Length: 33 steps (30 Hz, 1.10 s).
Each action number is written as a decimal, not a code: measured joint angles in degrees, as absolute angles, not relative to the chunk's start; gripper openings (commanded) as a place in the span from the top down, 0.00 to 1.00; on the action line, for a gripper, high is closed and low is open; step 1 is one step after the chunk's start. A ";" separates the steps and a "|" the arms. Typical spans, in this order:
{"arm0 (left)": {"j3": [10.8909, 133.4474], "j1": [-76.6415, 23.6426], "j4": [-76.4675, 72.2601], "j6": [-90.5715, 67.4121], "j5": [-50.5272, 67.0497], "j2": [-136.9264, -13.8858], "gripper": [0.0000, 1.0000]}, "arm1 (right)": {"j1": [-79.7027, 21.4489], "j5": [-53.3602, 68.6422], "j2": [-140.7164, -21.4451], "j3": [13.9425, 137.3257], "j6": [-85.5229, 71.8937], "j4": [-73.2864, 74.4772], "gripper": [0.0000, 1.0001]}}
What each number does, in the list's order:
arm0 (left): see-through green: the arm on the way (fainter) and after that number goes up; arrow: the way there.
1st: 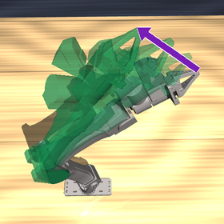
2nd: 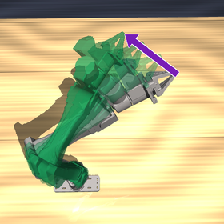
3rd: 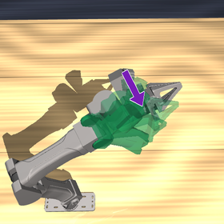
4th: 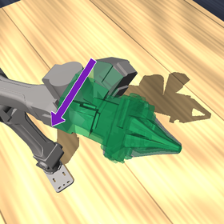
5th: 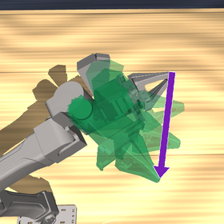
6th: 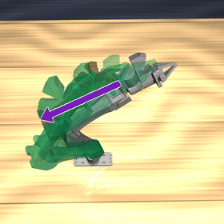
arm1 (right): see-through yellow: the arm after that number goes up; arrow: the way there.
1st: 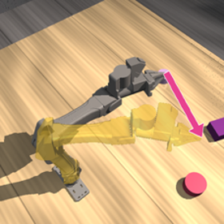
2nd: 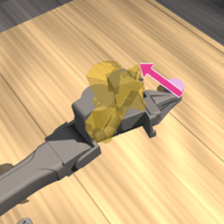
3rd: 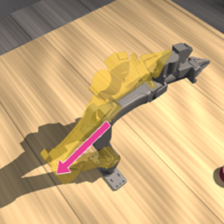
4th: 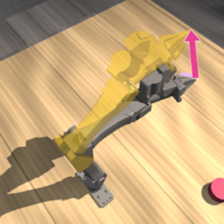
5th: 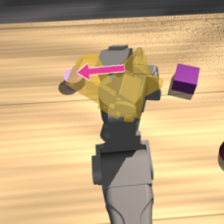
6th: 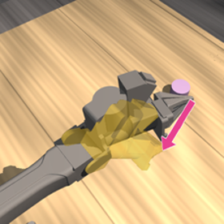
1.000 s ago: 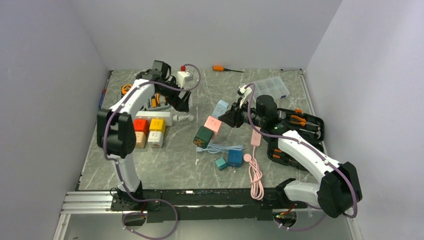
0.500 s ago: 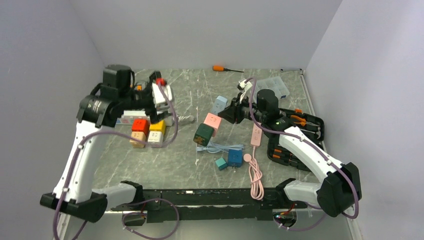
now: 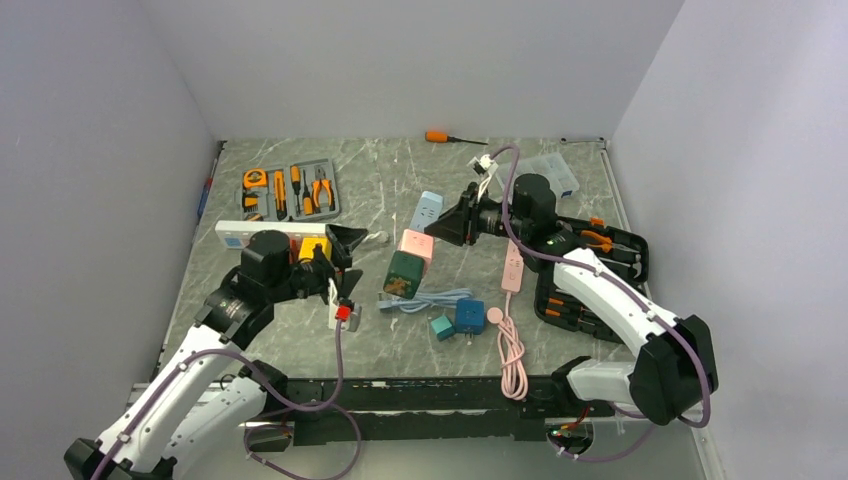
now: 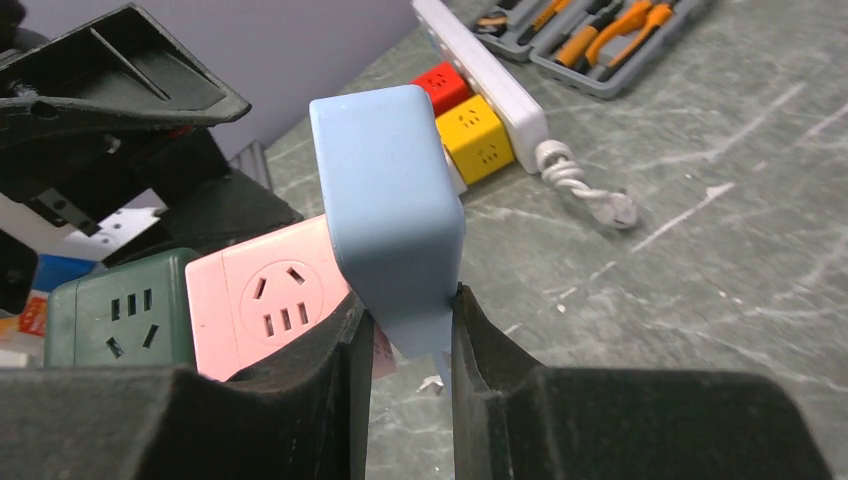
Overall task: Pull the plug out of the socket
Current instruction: Remove the plug from the socket.
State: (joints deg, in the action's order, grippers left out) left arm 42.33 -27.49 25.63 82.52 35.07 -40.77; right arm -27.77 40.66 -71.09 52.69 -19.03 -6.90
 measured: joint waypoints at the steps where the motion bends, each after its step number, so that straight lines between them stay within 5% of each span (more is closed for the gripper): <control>1: 42.37 -27.81 23.38 83.59 35.57 -41.25 0.01 | -27.79 41.36 -71.35 52.69 -19.79 -7.94 1.00; 20: 50.28 -41.17 18.22 87.00 37.65 -51.99 0.01 | -28.27 48.38 -73.82 53.12 -25.10 -14.31 1.00; 33: 53.52 -43.81 24.51 92.73 35.68 -55.77 0.32 | -29.19 51.59 -74.43 53.45 -26.65 -17.26 1.00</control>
State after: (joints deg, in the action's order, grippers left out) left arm 53.52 -43.81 24.51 92.73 35.68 -55.77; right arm -29.19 51.59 -74.43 53.45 -26.65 -17.26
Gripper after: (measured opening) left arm 0.739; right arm 0.284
